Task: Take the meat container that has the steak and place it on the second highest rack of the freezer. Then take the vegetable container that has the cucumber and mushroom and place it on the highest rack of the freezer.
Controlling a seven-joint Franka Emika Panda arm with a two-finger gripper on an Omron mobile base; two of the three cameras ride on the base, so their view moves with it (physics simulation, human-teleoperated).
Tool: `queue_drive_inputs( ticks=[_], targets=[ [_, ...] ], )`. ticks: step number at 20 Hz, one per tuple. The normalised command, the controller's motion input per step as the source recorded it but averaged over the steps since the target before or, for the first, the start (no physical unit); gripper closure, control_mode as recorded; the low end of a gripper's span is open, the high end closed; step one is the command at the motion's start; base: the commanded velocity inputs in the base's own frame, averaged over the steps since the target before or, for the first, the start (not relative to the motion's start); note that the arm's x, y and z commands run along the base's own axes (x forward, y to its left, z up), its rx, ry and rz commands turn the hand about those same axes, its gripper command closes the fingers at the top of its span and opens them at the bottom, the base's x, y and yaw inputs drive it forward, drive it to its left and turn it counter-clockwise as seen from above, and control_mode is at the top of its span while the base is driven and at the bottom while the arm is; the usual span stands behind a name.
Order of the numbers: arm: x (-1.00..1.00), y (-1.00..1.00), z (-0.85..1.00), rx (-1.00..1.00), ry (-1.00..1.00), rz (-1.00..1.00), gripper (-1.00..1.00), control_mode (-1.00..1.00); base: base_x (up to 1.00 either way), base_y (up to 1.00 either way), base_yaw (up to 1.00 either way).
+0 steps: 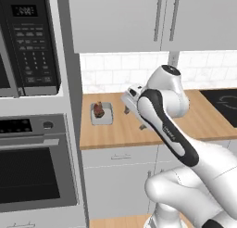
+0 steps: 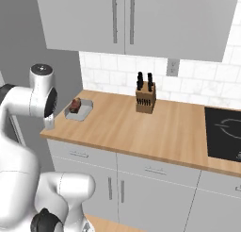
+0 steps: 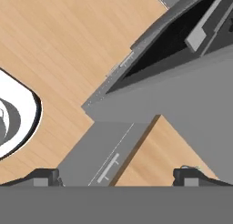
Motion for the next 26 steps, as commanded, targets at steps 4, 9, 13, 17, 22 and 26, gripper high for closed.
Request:
queue_drive_inputs(
  ticks=[4,9,13,17,22,26],
  targets=[
    [0.61,-0.03,-0.19,0.02,0.08,0.00,-1.00,-1.00,0.00,0.00,0.00],
    [0.62,-0.01,-0.27,0.00,0.10,0.00,-1.00,-1.00,0.00,0.00,0.00],
    [0.47,0.00,-0.27,0.00,0.06,0.00,-1.00,-1.00,0.00,0.00,0.00],
    [0.40,0.00,-0.22,0.00,0.06,0.00,-1.00,-1.00,0.00,0.00,0.00],
    [0.34,0.01,-0.30,0.00,0.05,-0.01,-1.00,-1.00,0.00,0.00,0.00],
    [0.37,0.02,-0.51,0.00,0.06,-0.04,-1.00,-1.00,0.00,0.00,0.00]
  ],
)
